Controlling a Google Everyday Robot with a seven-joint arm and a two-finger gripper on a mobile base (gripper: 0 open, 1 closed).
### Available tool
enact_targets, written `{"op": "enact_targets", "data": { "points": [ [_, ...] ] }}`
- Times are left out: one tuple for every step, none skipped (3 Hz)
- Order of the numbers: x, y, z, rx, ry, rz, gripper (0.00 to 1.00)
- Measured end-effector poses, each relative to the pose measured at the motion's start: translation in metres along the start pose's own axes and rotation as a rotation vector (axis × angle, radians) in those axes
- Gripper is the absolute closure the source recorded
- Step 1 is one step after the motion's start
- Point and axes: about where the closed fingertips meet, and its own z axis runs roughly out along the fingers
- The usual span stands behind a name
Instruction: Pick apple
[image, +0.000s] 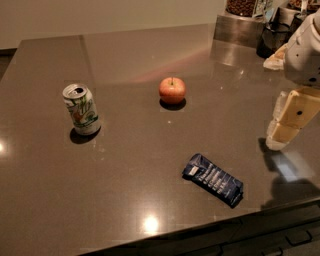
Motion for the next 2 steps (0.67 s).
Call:
{"op": "enact_targets", "data": {
  "points": [
    [0.0, 0.0, 0.0, 0.0, 0.0, 0.0, 0.0],
    [-0.013, -0.006, 0.009, 0.003, -0.033, 0.023, 0.0]
  ]
}}
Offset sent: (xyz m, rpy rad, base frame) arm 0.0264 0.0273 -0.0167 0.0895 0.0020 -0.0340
